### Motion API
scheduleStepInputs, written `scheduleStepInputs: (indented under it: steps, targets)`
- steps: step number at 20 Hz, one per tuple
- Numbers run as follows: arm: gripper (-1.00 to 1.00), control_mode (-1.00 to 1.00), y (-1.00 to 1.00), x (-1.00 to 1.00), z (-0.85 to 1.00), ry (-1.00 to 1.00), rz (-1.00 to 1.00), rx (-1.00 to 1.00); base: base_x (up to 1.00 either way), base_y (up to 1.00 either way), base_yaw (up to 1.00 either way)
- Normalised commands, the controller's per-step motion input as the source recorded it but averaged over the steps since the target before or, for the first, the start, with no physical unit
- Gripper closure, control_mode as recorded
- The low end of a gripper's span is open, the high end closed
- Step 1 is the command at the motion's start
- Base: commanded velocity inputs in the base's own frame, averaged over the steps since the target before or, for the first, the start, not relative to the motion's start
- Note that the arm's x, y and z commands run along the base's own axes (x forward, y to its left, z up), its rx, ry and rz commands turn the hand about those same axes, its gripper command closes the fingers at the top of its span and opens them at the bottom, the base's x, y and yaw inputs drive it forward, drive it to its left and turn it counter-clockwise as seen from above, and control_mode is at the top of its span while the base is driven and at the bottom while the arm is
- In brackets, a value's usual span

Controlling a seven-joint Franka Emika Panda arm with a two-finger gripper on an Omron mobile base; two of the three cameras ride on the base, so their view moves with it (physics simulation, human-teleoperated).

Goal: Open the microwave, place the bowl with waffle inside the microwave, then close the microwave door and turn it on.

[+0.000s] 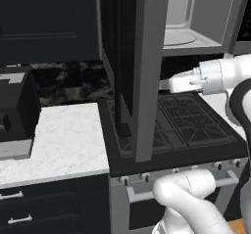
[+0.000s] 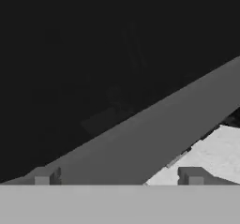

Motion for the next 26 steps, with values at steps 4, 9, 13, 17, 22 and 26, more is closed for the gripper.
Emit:
scheduleStepInputs:
  steps: [4,9,13,17,22,26]
  targets:
    - [-1.0,-1.0,-1.0,0.1,-0.03,0.54,-0.51,-0.11,0.0,0.0,0.0]
    - [-1.0,-1.0,-1.0,0.28,-0.26,0.29,-0.42,-0.29,0.0,0.0,0.0]
    - [-1.0,-1.0,-1.0,0.26,-0.52,0.02,-0.3,-0.35,0.0,0.0,0.0]
    - [-1.0,-1.0,-1.0,0.25,-0.7,0.0,-0.27,-0.33,0.0,0.0,0.0]
    - [-1.0,-1.0,-1.0,0.24,-0.74,0.0,-0.26,-0.31,0.0,0.0,0.0]
    - [-1.0,-1.0,-1.0,0.23,-0.48,0.11,-0.33,-0.24,0.0,0.0,0.0]
